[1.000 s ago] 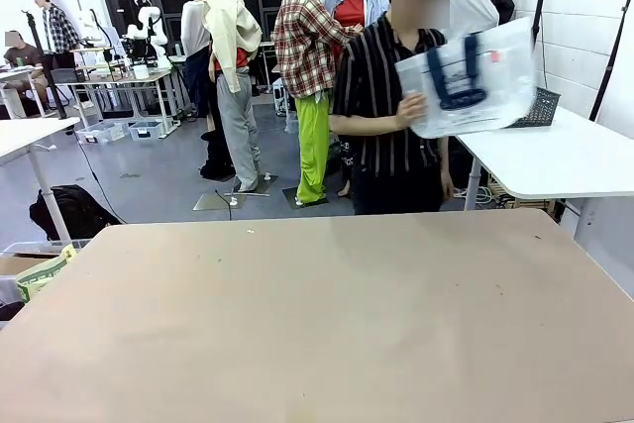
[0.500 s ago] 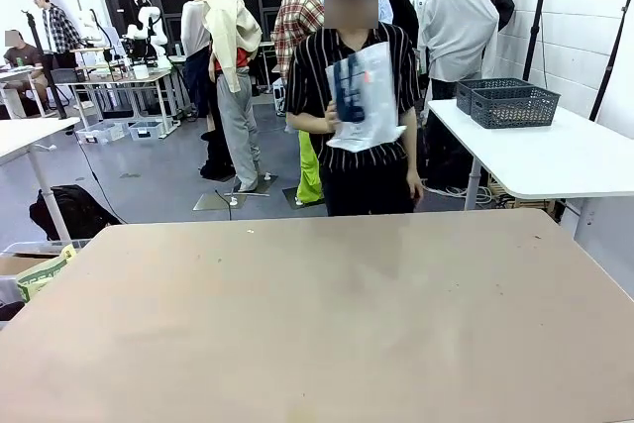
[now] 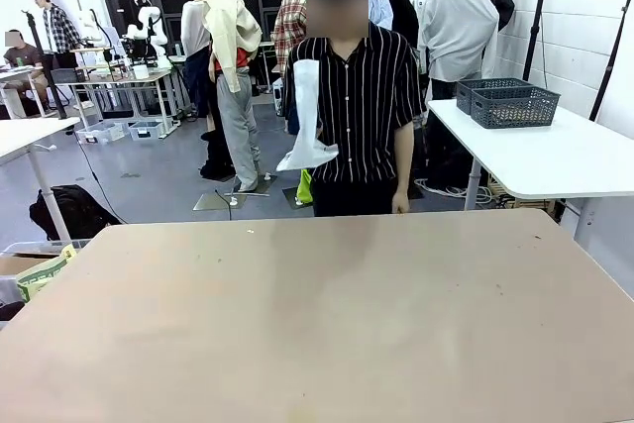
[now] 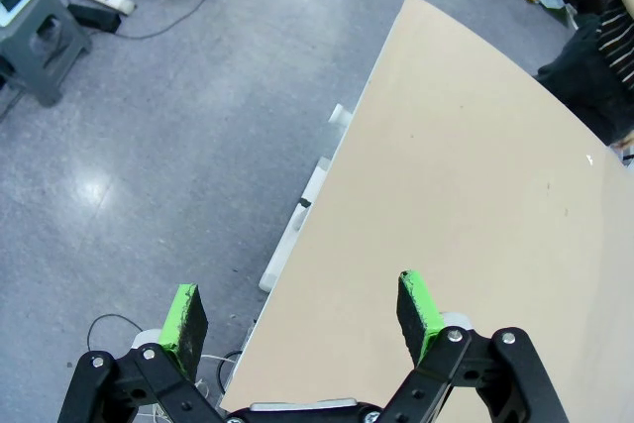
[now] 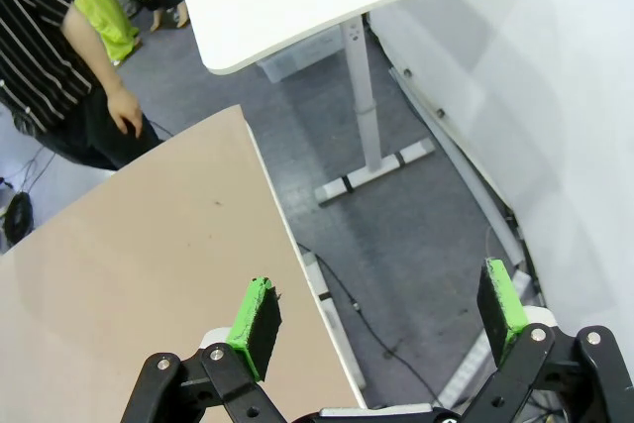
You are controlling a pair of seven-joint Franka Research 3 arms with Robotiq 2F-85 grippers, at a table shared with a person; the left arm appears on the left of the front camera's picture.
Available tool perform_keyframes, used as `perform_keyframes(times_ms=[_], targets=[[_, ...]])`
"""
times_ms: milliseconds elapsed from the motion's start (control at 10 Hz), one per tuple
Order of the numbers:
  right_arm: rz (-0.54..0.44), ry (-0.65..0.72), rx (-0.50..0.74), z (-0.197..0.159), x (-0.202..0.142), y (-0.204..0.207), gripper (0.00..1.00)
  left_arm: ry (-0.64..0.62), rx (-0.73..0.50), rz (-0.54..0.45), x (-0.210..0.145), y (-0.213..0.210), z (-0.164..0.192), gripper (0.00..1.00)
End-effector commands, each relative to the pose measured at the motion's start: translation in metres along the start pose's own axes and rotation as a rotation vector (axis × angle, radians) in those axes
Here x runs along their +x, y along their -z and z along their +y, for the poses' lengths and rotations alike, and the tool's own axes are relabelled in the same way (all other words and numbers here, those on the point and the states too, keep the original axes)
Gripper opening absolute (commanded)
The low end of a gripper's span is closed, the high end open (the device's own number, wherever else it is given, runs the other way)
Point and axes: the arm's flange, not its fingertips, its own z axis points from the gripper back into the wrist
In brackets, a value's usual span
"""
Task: Transfer purchased items from the store into the shopping bag.
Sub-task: Open the Reusable shopping bag in the center of the table.
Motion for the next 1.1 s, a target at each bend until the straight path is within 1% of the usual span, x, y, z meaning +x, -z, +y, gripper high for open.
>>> perform_keyframes(times_ms=[0,1000], targets=[[0.007,-0.017,-0.01,0.0006,-0.0009,-0.0001,1.0,0.008,0.005,-0.001,-0.0002,-0.0012,0.0012,1.0],[0.007,-0.017,-0.01,0.0006,-0.0009,-0.0001,1.0,0.008,0.005,-0.001,-0.0002,-0.0012,0.0012,1.0]])
